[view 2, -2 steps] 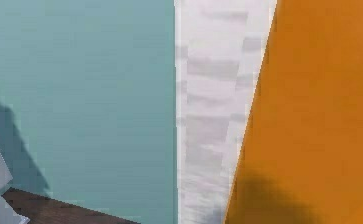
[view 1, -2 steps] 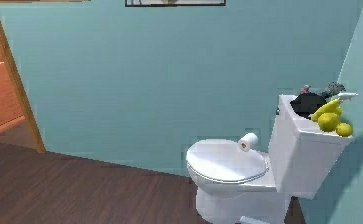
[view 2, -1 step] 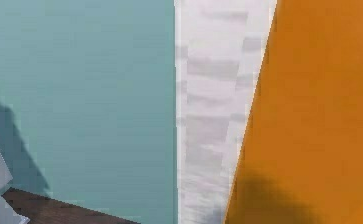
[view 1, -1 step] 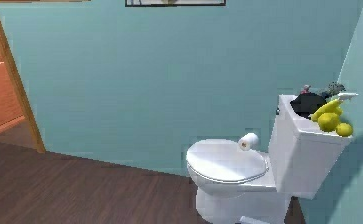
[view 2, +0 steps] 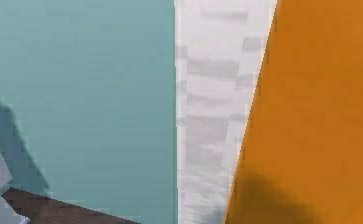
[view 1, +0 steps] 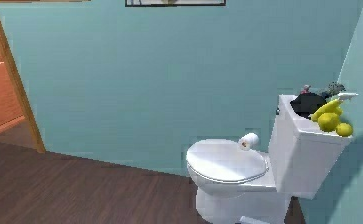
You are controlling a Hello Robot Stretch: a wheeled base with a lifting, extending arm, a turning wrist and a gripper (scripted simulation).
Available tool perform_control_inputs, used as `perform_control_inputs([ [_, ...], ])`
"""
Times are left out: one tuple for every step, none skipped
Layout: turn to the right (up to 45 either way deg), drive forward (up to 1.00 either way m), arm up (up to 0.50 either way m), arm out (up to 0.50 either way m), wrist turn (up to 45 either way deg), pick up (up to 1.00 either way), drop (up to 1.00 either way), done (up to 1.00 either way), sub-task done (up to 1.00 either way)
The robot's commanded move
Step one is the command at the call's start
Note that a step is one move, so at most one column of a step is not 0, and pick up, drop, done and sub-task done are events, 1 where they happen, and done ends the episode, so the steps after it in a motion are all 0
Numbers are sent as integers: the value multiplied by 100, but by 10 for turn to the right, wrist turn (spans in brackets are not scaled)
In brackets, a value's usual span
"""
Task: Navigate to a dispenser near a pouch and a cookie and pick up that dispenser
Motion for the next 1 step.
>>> perform_control_inputs([
  [210,0,0,0,0,0,0,0,0],
])
